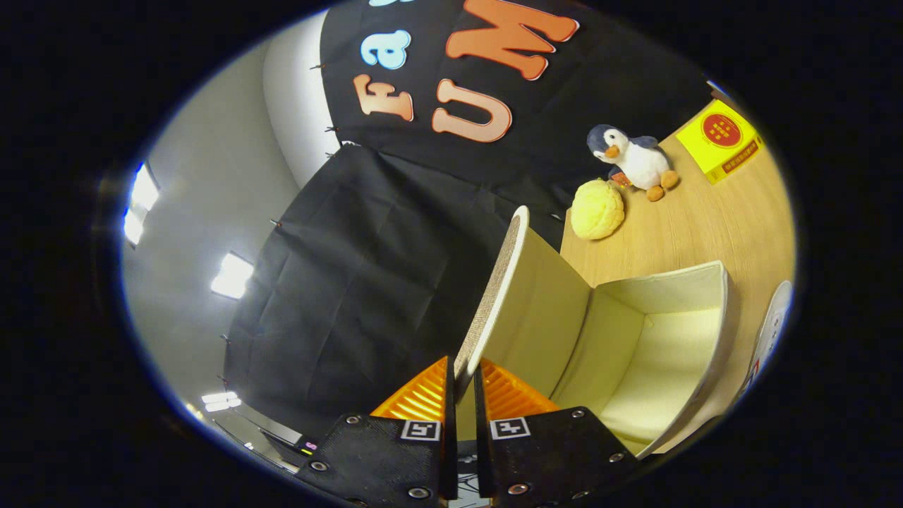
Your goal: Open the storage box then place both shoes into the box .Put the left shoe in first, then the right shoe, with the right side of both shoes facing outward in a uniform manner.
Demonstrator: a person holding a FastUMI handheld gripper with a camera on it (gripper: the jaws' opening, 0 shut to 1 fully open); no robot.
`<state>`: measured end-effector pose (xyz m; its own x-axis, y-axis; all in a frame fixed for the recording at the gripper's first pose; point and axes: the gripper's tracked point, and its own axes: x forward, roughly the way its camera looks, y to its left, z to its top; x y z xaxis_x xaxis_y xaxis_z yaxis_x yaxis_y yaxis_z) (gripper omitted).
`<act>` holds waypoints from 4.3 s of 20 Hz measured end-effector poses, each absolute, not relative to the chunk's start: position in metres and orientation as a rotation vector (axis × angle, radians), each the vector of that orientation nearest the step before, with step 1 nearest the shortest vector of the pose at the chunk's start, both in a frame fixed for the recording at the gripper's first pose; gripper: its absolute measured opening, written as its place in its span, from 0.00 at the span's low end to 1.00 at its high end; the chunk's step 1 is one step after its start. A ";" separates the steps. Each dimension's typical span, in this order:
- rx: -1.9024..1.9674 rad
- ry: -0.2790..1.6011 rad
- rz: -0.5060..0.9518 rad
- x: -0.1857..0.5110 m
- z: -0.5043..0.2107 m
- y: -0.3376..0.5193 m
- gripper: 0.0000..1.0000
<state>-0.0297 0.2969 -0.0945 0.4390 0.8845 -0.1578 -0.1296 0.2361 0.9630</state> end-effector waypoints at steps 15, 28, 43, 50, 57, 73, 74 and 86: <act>0.754 1.007 0.762 -0.016 -0.122 0.439 0.33; 0.451 0.945 0.503 -0.037 -0.178 0.273 0.76; 0.076 1.150 0.146 -0.143 -0.312 0.072 0.82; 0.014 1.214 0.080 -0.164 -0.366 0.047 0.74; 0.073 1.124 0.070 -0.134 -0.393 0.057 0.43; 0.319 1.096 0.093 -0.113 -0.364 0.076 0.01; 0.324 1.093 0.098 -0.111 -0.362 0.079 0.01; 0.400 0.866 0.133 -0.059 -0.227 0.080 0.01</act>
<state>-0.0590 0.0795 -0.2271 0.6447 0.2734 -0.7138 0.0475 0.9177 0.3944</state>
